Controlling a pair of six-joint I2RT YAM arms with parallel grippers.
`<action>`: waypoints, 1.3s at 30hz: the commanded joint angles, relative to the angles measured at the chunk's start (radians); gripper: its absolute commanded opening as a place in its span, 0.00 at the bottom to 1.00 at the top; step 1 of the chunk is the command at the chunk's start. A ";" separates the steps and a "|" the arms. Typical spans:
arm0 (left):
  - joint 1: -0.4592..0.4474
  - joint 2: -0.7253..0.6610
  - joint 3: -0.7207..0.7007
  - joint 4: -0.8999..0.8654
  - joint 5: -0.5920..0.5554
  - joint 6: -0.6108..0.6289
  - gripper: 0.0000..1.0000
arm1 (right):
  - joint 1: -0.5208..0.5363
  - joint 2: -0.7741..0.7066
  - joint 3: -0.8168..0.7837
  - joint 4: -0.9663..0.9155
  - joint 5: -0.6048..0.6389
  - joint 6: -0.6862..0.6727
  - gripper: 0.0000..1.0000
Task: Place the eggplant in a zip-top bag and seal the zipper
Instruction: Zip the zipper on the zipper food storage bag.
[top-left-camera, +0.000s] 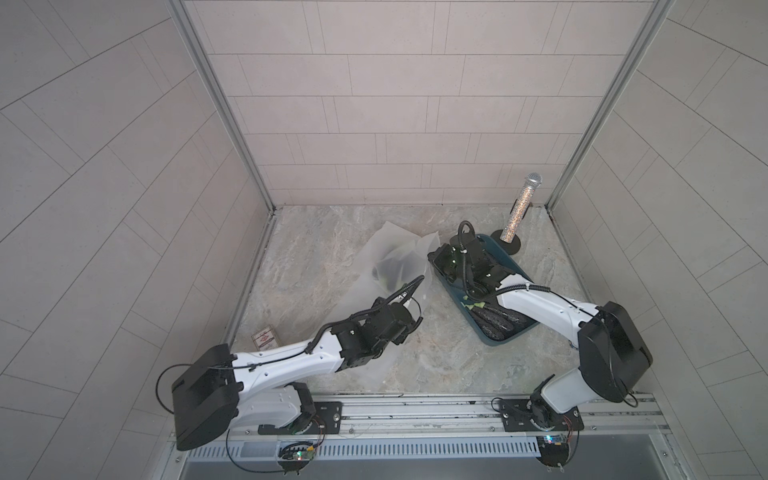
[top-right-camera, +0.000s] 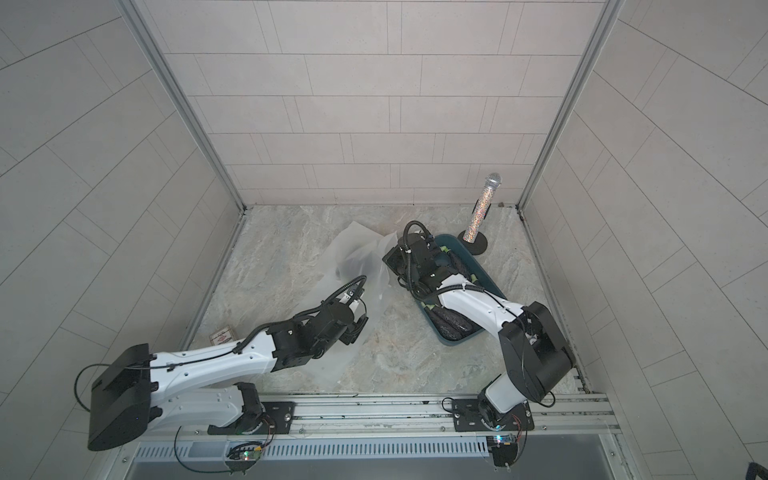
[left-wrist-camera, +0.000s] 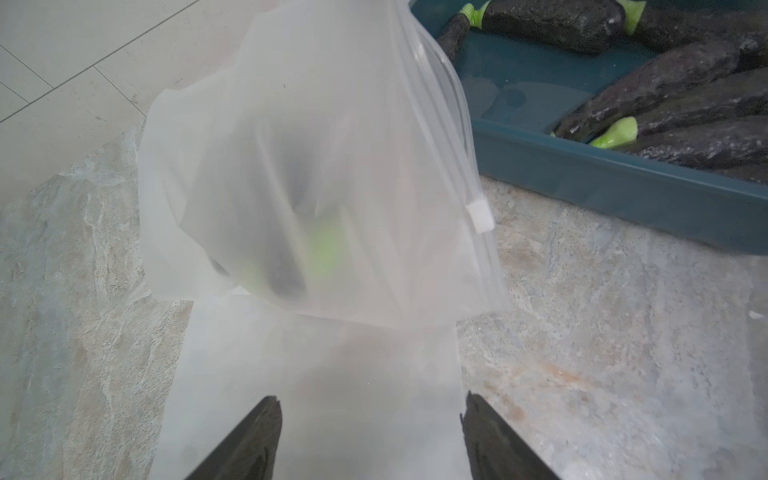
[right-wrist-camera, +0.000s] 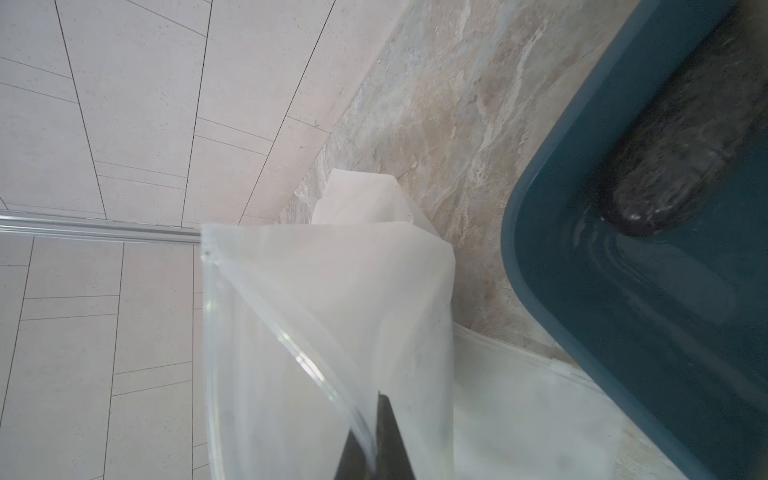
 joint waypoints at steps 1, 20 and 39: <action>-0.017 0.074 0.013 0.105 -0.051 0.023 0.77 | 0.000 -0.035 0.025 0.020 0.003 0.038 0.00; -0.017 0.197 -0.011 0.430 -0.273 0.082 0.70 | -0.002 -0.066 -0.036 0.037 -0.036 0.057 0.00; 0.361 -0.256 0.071 0.023 0.317 -0.046 0.00 | -0.003 -0.075 -0.007 0.011 -0.203 -0.174 0.03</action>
